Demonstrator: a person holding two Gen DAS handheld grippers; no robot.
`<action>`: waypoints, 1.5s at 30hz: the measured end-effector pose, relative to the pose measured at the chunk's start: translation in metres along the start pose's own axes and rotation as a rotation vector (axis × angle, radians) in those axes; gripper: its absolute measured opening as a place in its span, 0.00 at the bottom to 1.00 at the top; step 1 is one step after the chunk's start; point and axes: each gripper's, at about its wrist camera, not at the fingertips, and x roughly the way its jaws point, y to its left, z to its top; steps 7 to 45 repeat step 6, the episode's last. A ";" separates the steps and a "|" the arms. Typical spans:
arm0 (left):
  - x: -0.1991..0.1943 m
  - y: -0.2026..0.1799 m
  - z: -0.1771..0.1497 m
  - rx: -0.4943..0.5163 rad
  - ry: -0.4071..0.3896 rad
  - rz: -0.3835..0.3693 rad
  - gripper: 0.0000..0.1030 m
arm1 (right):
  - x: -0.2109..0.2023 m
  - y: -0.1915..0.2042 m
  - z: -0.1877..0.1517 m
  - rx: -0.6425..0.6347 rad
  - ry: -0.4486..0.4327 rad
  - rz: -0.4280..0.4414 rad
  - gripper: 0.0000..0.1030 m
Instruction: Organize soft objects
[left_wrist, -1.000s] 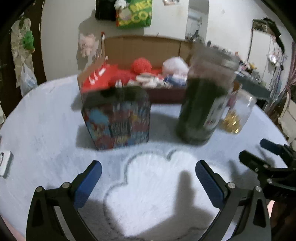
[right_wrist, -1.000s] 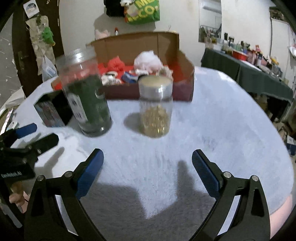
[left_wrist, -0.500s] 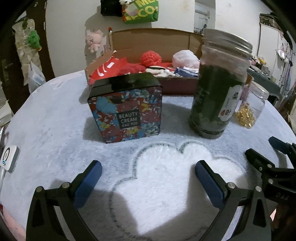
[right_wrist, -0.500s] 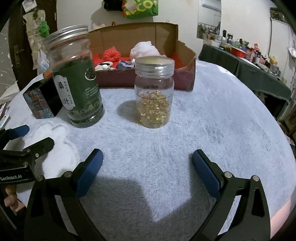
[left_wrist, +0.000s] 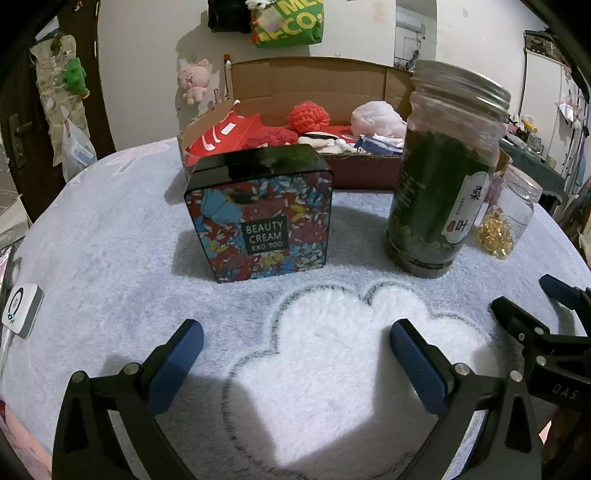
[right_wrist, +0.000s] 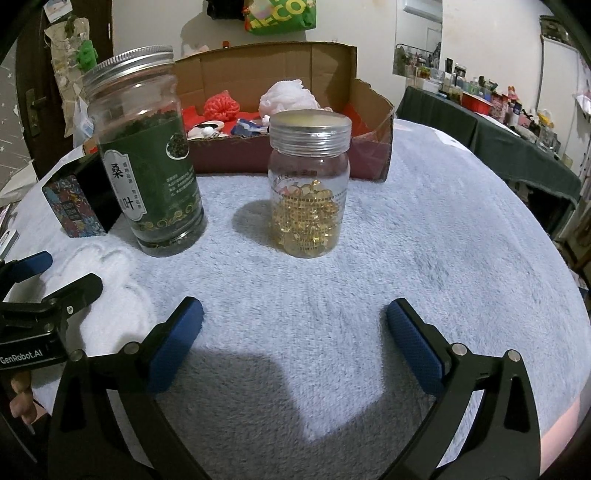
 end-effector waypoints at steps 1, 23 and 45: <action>0.000 0.000 0.000 0.000 0.000 0.001 1.00 | 0.000 0.000 0.000 0.001 0.000 0.000 0.99; 0.000 -0.001 0.000 0.000 0.001 0.000 1.00 | 0.000 0.000 0.000 0.001 0.001 0.000 0.99; 0.000 -0.001 0.000 0.000 0.001 0.000 1.00 | 0.000 0.000 0.000 0.001 0.001 0.000 0.99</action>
